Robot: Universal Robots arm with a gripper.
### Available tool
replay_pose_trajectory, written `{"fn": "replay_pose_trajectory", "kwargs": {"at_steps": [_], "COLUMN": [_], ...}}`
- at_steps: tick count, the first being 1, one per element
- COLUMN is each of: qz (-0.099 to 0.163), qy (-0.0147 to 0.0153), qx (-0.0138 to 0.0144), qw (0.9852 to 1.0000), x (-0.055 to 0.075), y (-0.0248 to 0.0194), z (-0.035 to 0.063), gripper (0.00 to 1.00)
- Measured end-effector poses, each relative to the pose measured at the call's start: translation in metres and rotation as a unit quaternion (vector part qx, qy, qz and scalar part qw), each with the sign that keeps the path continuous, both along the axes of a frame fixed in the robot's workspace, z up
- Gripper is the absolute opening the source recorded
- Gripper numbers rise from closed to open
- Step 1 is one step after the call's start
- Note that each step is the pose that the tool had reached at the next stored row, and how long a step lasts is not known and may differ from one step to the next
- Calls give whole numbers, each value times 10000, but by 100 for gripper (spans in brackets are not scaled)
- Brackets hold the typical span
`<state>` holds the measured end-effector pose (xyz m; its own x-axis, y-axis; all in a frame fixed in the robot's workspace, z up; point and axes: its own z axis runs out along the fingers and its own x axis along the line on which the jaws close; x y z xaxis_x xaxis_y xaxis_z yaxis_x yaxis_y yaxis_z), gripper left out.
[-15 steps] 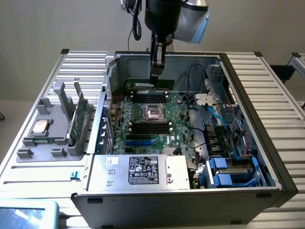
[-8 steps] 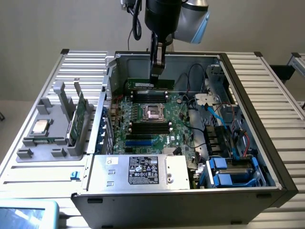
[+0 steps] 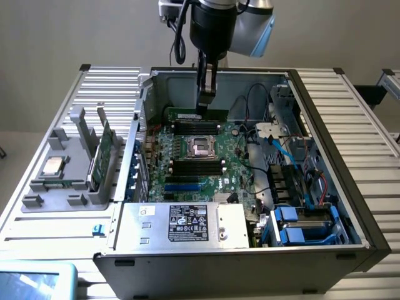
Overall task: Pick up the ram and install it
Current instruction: 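Insert the ram into the slot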
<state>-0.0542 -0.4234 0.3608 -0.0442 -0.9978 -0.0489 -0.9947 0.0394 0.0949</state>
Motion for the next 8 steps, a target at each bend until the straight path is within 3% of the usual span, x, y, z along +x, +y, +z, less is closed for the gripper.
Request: {"fn": "replay_pose_trajectory", "kwargs": {"at_steps": [8], "qz": [31], "qy": [0], "qx": [0], "qw": [10000], "x": [0], "y": [2], "z": [-144], "gripper": [11]}}
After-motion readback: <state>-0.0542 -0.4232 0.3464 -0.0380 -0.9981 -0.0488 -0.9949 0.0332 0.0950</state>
